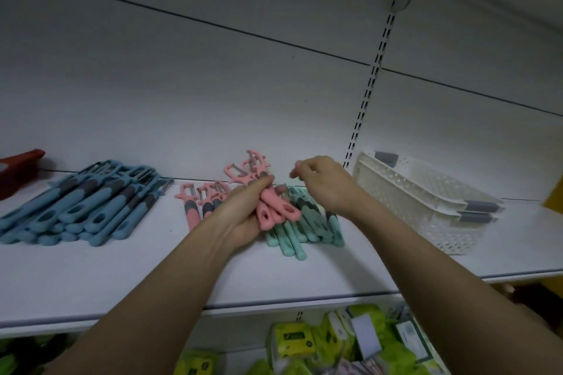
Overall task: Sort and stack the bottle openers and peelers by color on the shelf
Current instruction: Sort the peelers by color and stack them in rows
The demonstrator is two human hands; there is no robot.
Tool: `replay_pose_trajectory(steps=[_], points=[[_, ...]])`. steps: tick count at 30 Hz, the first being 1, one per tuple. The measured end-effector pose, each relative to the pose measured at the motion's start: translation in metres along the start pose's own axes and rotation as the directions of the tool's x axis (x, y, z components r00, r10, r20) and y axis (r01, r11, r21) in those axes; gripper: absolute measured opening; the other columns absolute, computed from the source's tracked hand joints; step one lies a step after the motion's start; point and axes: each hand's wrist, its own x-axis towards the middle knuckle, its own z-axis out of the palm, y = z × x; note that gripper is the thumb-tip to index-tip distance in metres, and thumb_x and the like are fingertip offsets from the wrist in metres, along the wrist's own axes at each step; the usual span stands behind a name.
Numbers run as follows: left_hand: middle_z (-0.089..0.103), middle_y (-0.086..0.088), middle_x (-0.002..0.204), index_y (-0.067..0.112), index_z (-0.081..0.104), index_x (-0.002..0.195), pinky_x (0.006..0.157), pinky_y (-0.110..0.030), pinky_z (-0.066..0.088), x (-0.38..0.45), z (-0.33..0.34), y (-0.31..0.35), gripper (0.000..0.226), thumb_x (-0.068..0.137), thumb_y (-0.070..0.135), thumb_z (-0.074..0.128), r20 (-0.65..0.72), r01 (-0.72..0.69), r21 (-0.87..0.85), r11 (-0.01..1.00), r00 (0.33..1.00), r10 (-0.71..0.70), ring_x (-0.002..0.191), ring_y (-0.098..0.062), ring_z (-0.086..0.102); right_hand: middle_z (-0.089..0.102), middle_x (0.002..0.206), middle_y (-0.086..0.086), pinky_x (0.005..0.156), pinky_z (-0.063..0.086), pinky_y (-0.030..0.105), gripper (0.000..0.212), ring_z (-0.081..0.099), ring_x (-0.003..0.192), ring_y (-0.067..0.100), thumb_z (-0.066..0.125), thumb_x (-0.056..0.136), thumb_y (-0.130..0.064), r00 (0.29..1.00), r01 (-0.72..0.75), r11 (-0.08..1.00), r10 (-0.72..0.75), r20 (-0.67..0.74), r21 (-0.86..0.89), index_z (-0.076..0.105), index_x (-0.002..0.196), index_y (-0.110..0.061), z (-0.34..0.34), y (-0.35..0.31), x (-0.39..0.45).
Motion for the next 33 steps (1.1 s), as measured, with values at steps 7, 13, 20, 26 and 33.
replay_pose_trajectory(steps=[7, 13, 20, 26, 33], points=[[0.058, -0.007, 0.067, 0.006, 0.059, 0.083, 0.04, -0.019, 0.048, -0.004, 0.0, 0.001, 0.009, 0.09, 0.005, 0.065, -0.049, 0.028, 0.077, 0.997, 0.999, -0.025, 0.047, -0.014, 0.051, 0.067, 0.103, 0.016, 0.079, 0.05, 0.035, 0.024, 0.063, 0.092, 0.031, 0.051, 0.096, -0.023, 0.938, -0.347, 0.838, 0.306, -0.163, -0.421, 0.063, 0.104, -0.004, -0.012, 0.1, 0.0], [0.054, -0.008, 0.067, 0.003, 0.058, 0.087, 0.041, -0.02, 0.047, -0.006, 0.002, 0.0, 0.006, 0.091, 0.003, 0.063, 0.014, 0.025, 0.123, 0.992, 1.0, -0.027, 0.041, -0.012, 0.052, 0.058, 0.126, 0.018, 0.096, 0.047, 0.041, 0.043, 0.056, 0.111, 0.035, 0.047, 0.098, -0.041, 0.928, -0.328, 0.753, 0.37, -0.044, -0.571, 0.053, 0.127, -0.009, 0.001, 0.117, -0.013], [0.06, -0.008, 0.069, 0.003, 0.059, 0.089, 0.043, -0.02, 0.047, -0.01, 0.003, 0.001, 0.004, 0.091, 0.004, 0.063, 0.016, 0.019, 0.121, 0.992, 1.0, -0.021, 0.046, -0.013, 0.052, 0.055, 0.129, 0.021, 0.097, 0.045, 0.041, 0.048, 0.053, 0.115, 0.036, 0.052, 0.094, -0.038, 0.903, -0.38, 0.761, 0.429, -0.031, -0.527, 0.045, 0.133, -0.011, 0.0, 0.112, -0.011], [0.059, -0.007, 0.067, 0.004, 0.059, 0.088, 0.042, -0.019, 0.045, -0.011, 0.004, 0.001, 0.006, 0.092, 0.003, 0.062, 0.025, 0.016, 0.132, 0.991, 0.999, -0.02, 0.042, -0.012, 0.052, 0.051, 0.137, 0.023, 0.1, 0.043, 0.04, 0.063, 0.051, 0.121, 0.039, 0.052, 0.095, -0.044, 0.879, -0.419, 0.751, 0.477, -0.019, -0.51, 0.034, 0.143, -0.007, 0.0, 0.107, -0.014], [0.055, -0.008, 0.064, 0.004, 0.058, 0.096, 0.041, -0.019, 0.047, -0.009, 0.004, 0.001, 0.011, 0.089, 0.003, 0.066, 0.009, 0.031, 0.179, 0.983, 0.999, -0.033, 0.042, -0.012, 0.053, 0.064, 0.079, 0.009, 0.063, 0.046, 0.027, 0.017, 0.064, 0.076, 0.027, 0.055, 0.095, -0.02, 0.879, -0.428, 0.804, 0.476, 0.016, -0.412, 0.059, 0.092, -0.005, -0.006, 0.099, -0.02]])
